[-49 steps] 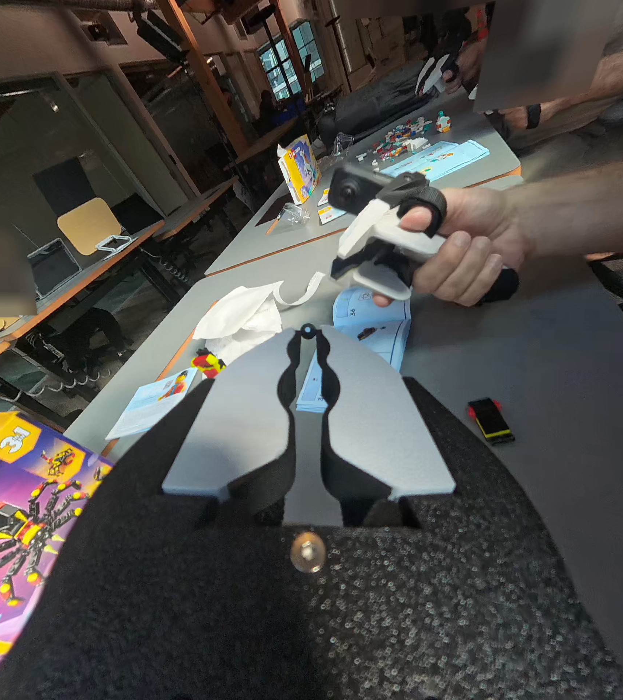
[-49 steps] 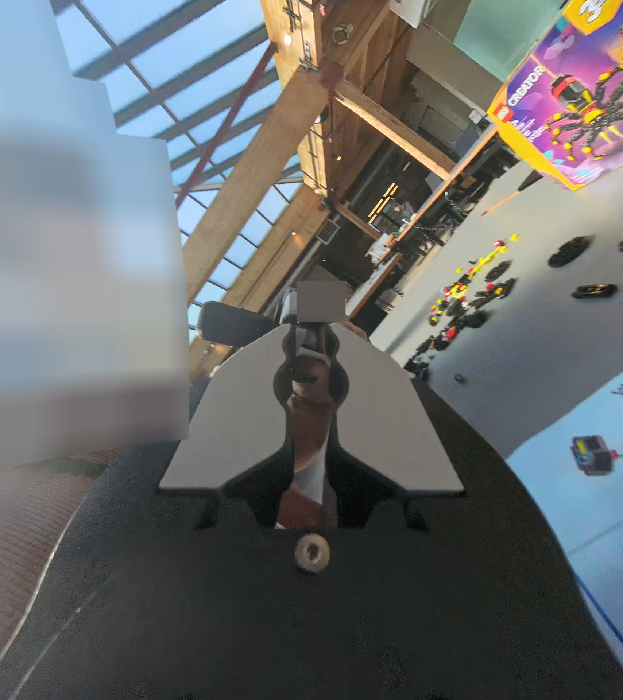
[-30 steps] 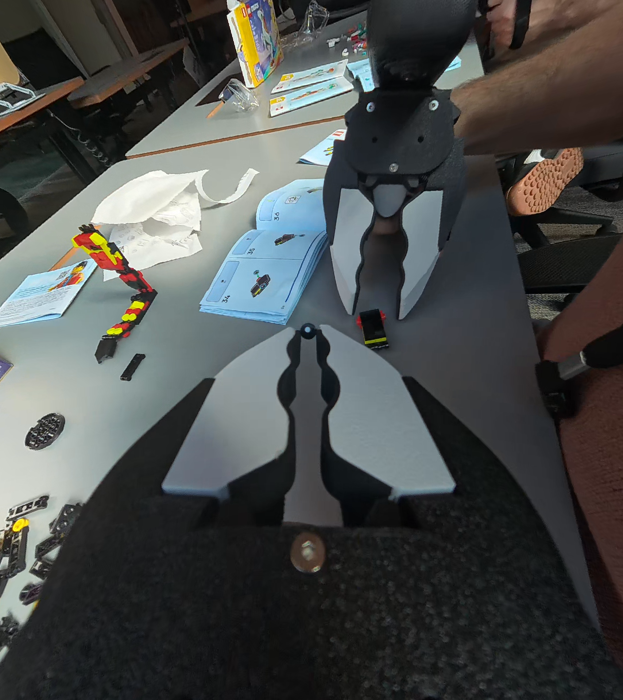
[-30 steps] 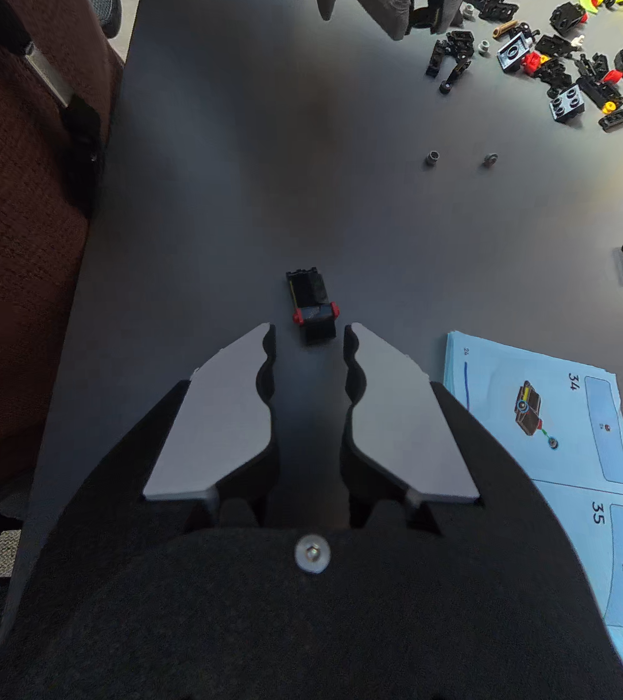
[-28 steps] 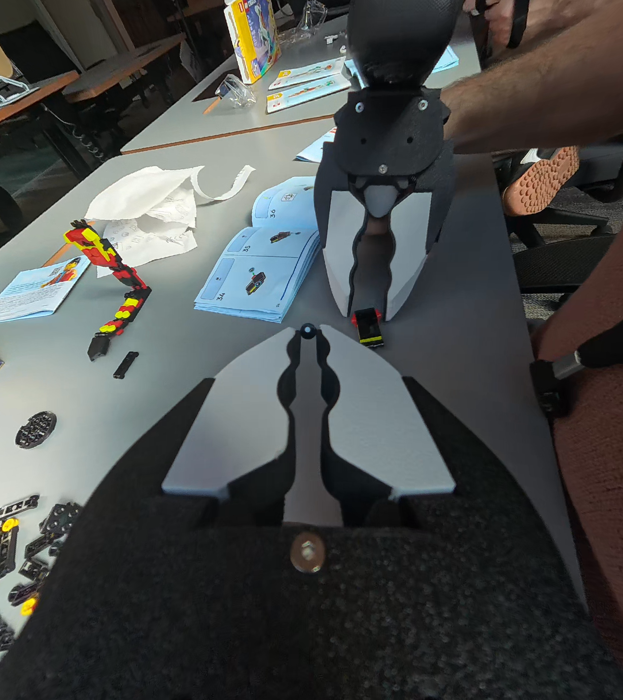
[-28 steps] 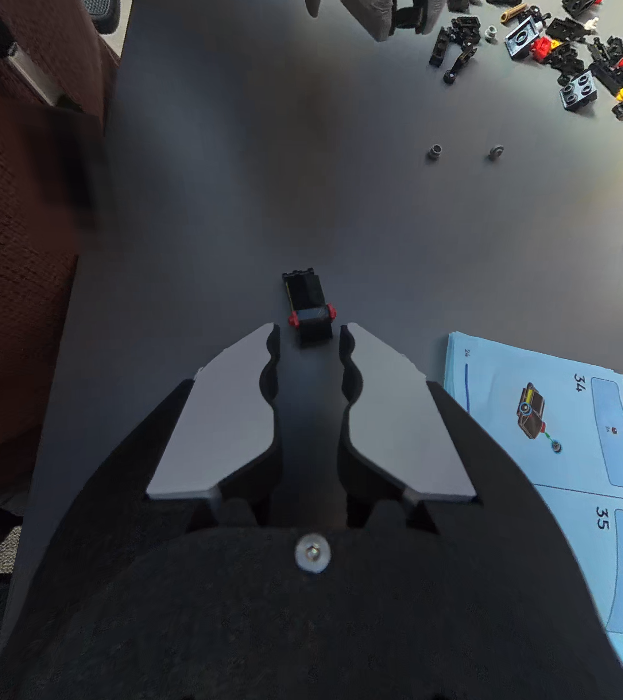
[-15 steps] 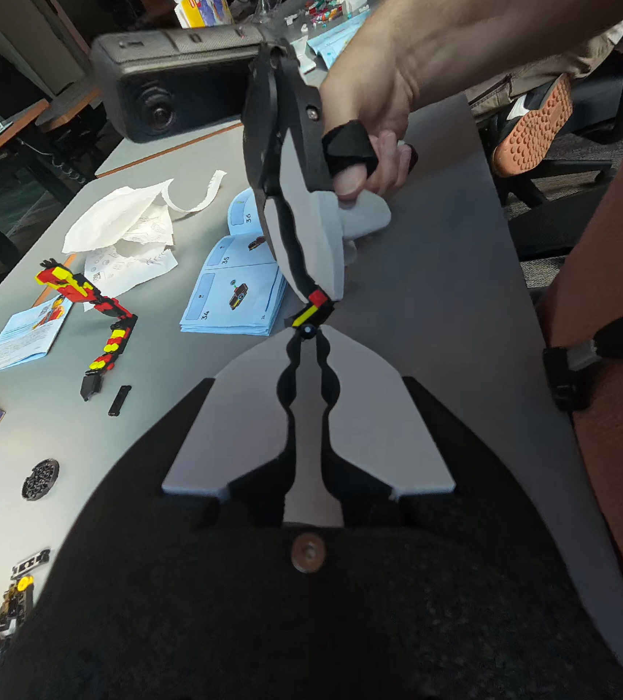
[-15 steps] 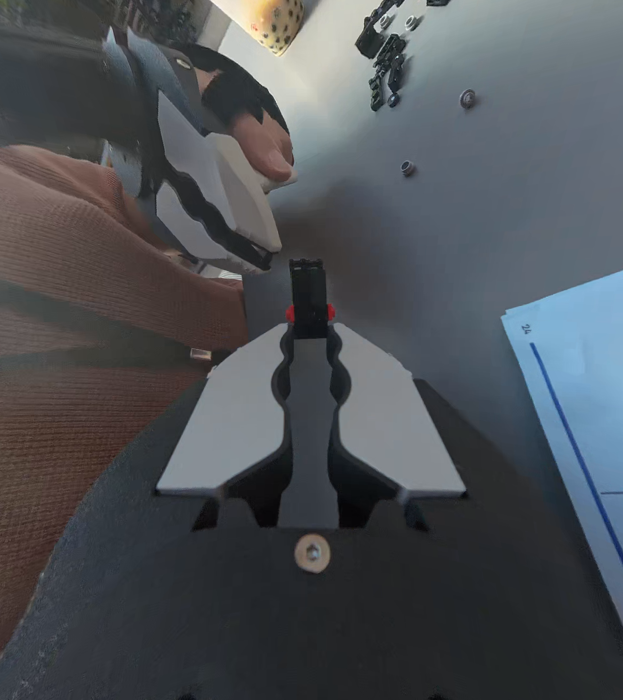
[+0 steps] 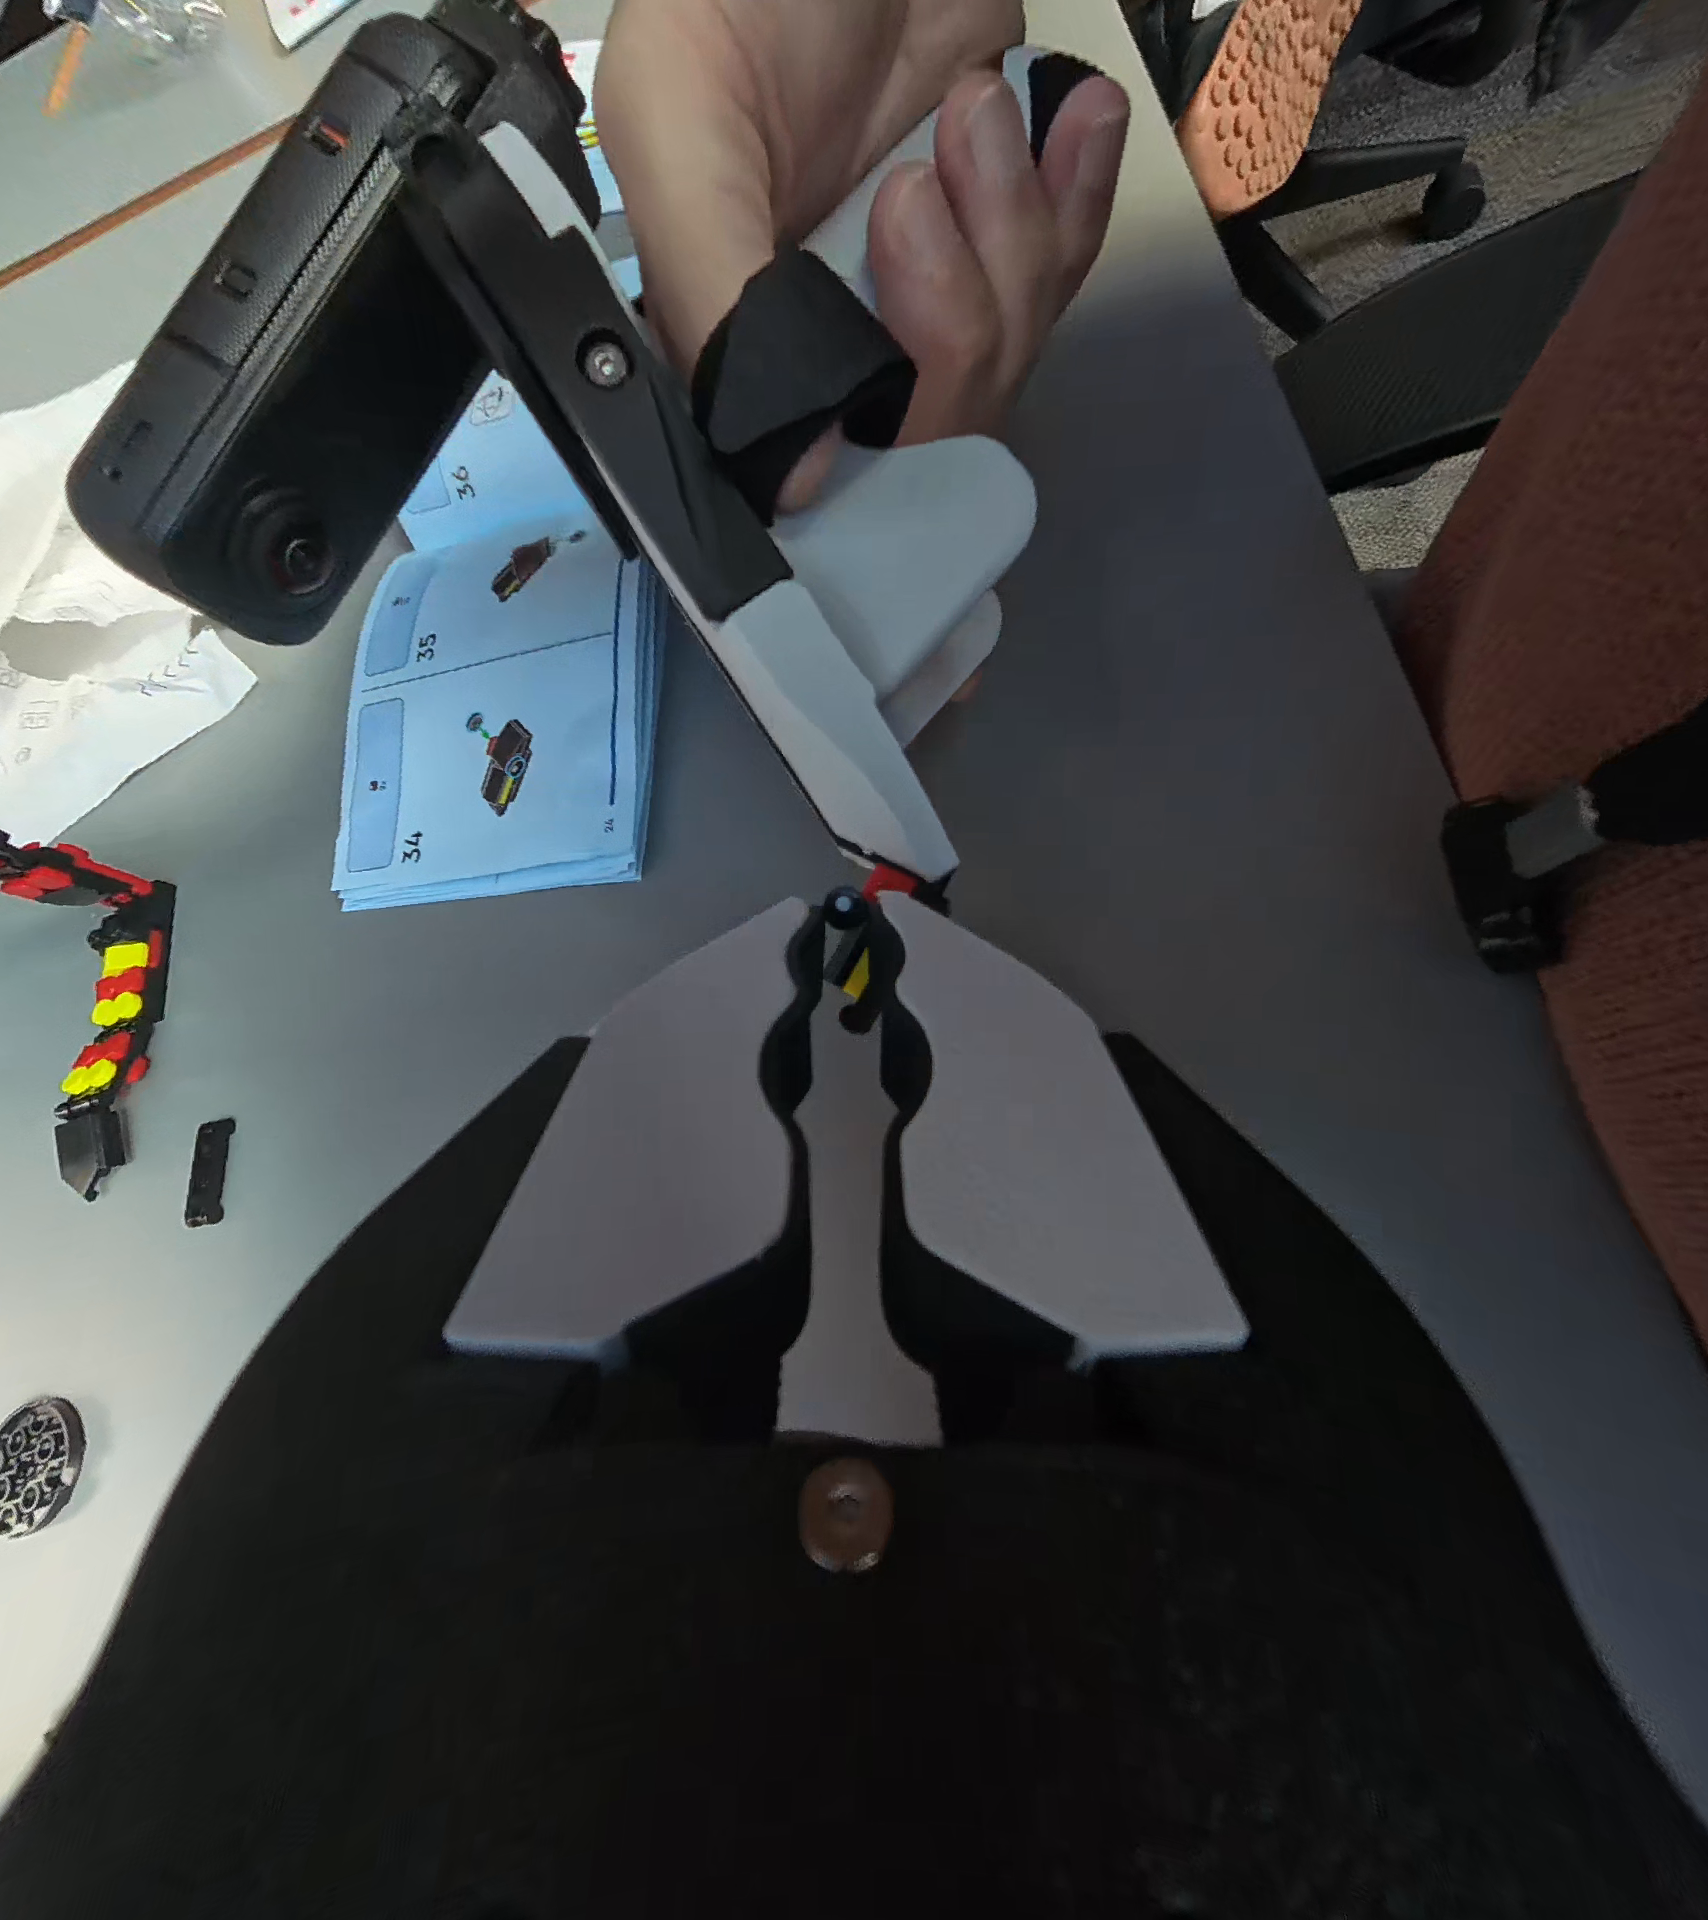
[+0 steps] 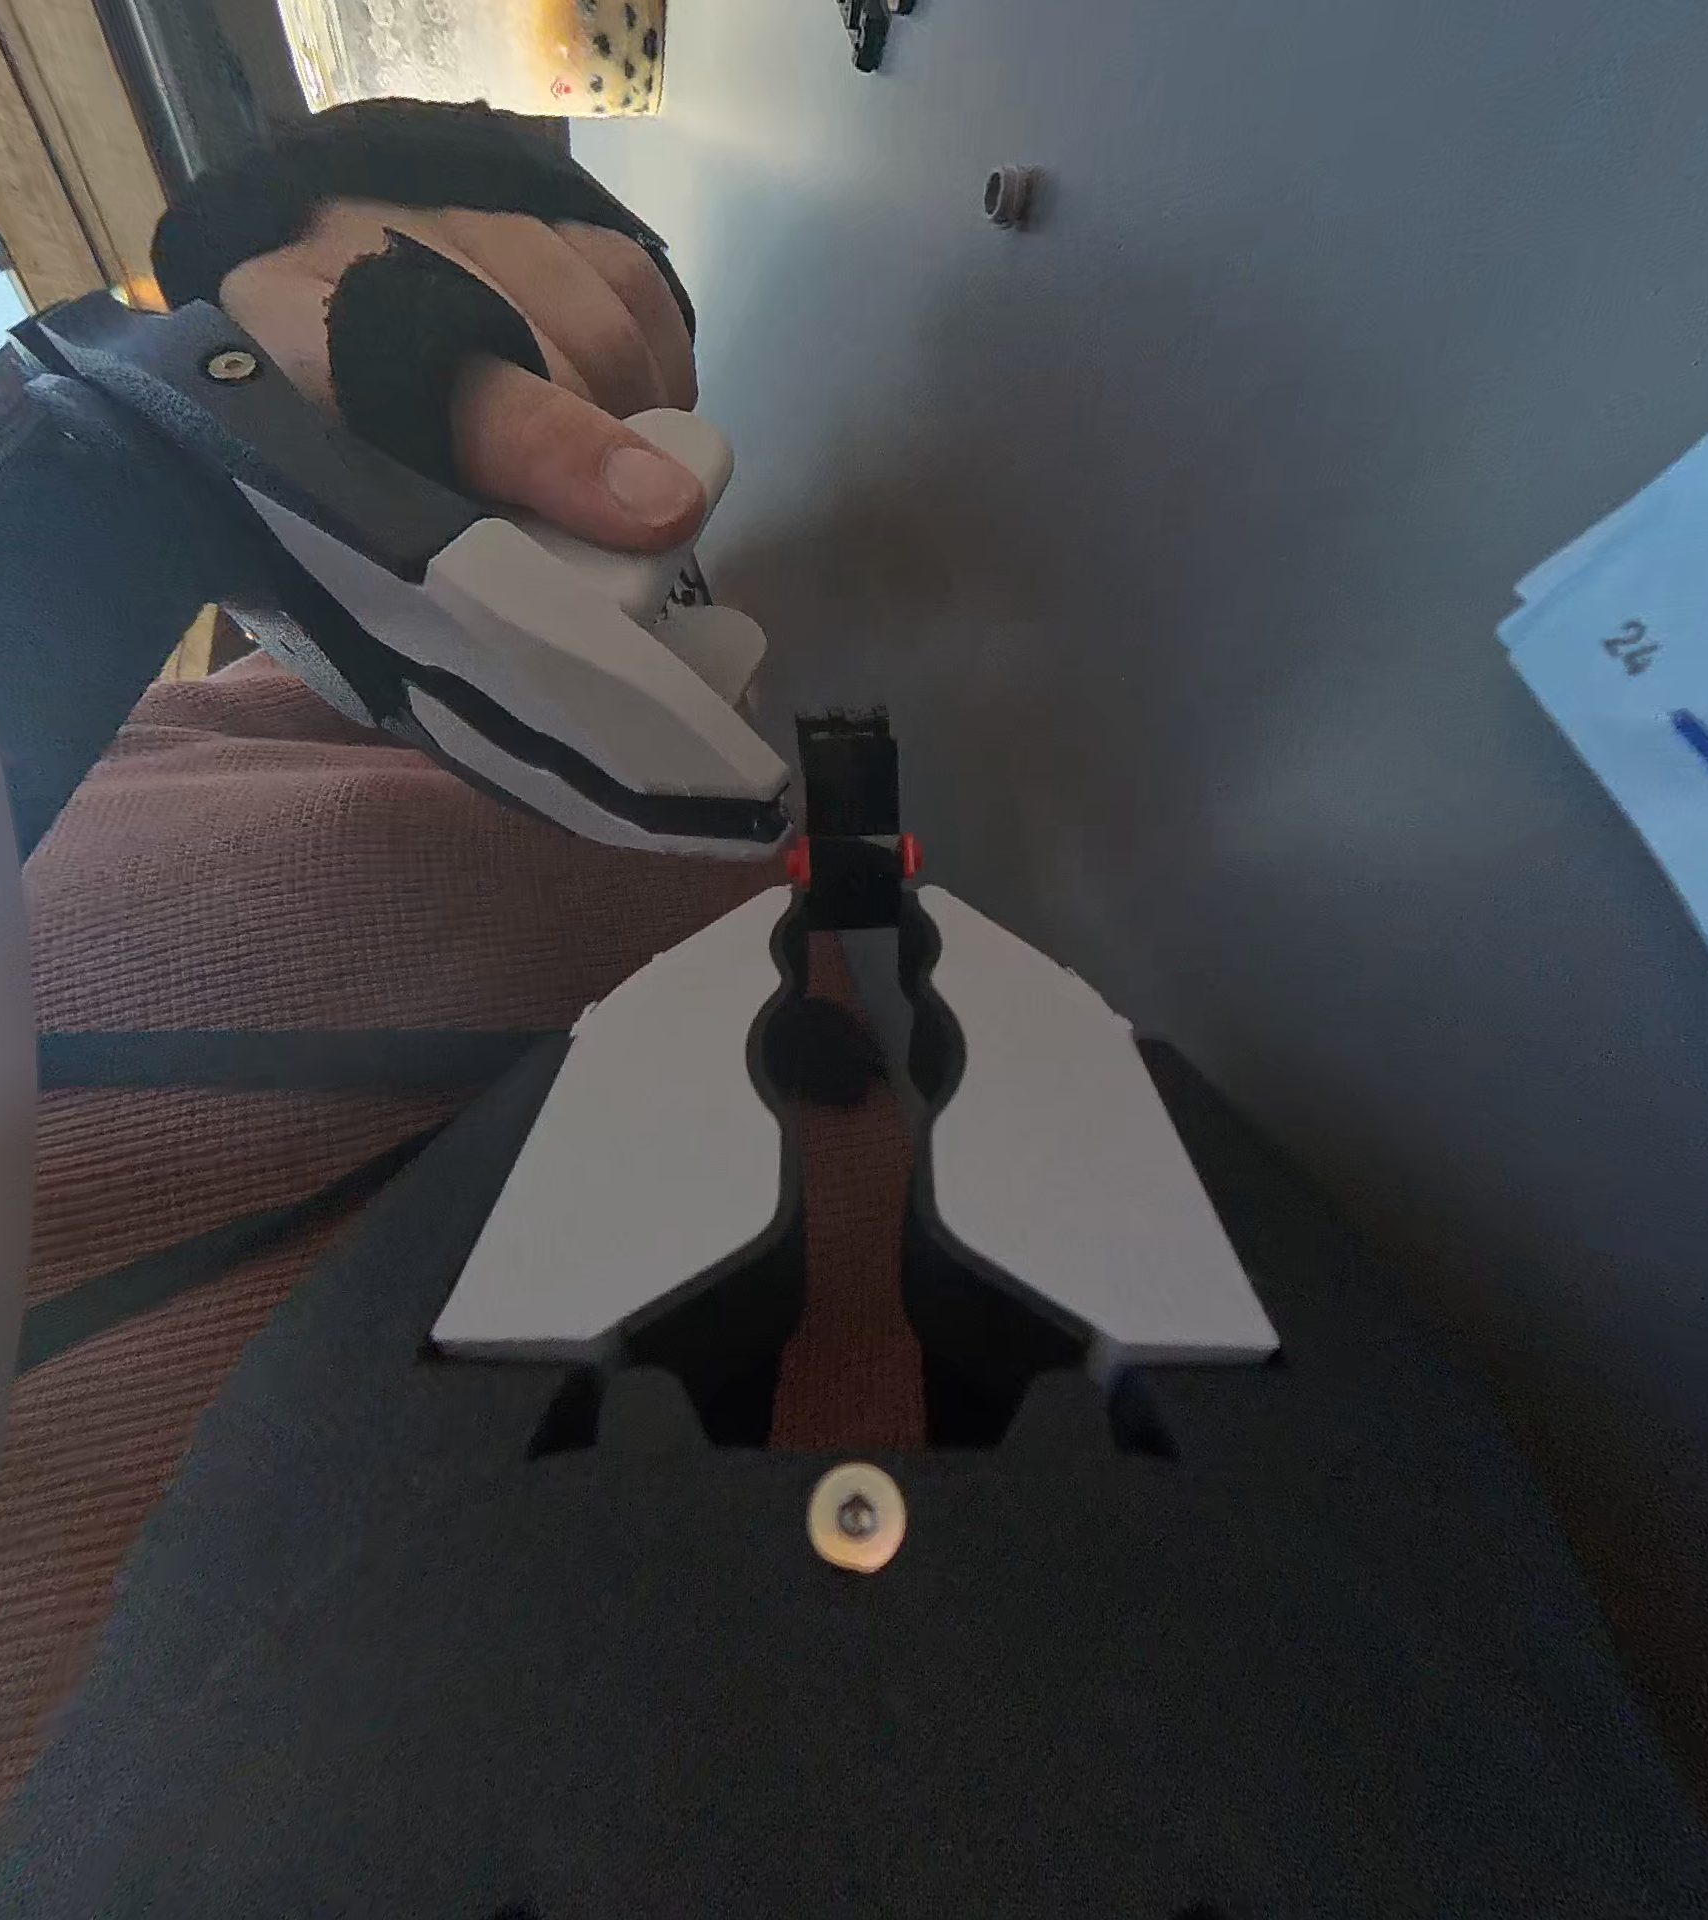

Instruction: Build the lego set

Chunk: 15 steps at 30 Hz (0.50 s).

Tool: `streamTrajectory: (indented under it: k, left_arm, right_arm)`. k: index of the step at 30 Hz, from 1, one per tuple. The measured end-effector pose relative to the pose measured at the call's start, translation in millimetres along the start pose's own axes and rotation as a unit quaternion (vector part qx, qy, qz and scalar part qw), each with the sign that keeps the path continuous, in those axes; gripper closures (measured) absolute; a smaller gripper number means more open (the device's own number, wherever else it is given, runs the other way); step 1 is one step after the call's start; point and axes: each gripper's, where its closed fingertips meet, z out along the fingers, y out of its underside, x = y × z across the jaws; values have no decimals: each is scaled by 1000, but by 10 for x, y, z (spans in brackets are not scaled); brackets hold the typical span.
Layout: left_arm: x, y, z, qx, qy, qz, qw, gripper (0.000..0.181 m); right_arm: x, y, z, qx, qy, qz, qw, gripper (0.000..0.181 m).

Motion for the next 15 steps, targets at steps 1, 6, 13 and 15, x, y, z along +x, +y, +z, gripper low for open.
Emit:
streamTrajectory:
  k: [1, 6, 13, 15]
  left_arm:
    - [16, 25, 4, -10, 14, 3, 1000, 174]
    - [93, 88, 35, -26, 68, -3, 997, 174]
    - [121, 170, 144, -45, 95, -1, 994, 174]
    - [74, 162, 124, -40, 85, -5, 996, 174]
  right_arm:
    - [17, -7, 2, 5, -6, 10, 1000, 165]
    - [59, 72, 38, 2, -36, 41, 998, 165]
    - [142, 63, -15, 5, -22, 49, 999, 150]
    - [192, 57, -91, 13, 5, 27, 1000, 150]
